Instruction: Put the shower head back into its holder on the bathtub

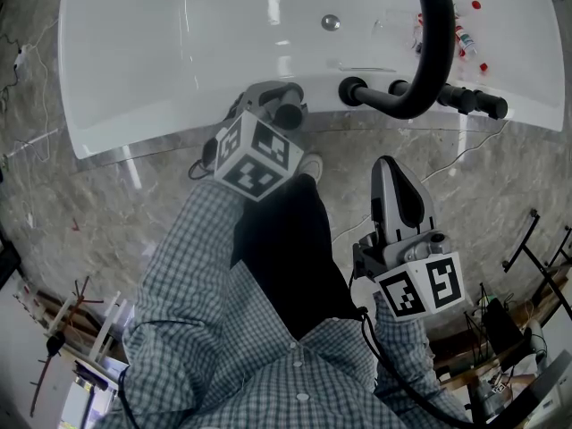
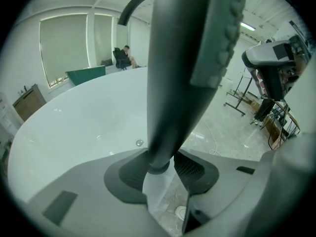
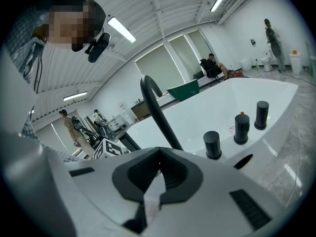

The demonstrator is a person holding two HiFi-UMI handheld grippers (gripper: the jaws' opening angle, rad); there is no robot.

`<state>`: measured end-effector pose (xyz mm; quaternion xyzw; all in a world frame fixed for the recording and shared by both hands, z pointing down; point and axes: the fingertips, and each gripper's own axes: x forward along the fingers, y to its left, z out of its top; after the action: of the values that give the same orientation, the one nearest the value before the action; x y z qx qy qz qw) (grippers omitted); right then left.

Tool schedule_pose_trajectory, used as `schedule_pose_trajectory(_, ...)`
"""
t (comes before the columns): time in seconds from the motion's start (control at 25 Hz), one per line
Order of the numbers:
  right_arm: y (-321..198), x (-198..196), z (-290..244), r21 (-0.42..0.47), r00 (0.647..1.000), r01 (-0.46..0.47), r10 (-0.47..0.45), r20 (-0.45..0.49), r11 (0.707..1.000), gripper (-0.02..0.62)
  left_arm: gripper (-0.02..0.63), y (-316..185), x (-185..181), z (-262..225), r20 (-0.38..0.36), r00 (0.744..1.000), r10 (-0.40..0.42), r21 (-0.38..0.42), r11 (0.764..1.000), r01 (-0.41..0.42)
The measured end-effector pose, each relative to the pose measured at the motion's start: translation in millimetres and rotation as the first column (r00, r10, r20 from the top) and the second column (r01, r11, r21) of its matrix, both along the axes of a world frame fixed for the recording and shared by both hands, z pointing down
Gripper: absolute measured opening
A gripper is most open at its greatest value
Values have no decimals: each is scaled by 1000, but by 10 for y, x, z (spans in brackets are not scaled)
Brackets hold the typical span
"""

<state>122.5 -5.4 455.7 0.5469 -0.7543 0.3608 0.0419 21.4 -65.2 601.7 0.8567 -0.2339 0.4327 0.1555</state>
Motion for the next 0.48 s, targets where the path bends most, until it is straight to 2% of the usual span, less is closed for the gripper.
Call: schedule_pose_trajectory(0.48, 2, -191, -208, 41, 1000, 9, -9, 7, 999, 11, 141, 138, -166, -343, -46, 998, -43, 3, 999, 43)
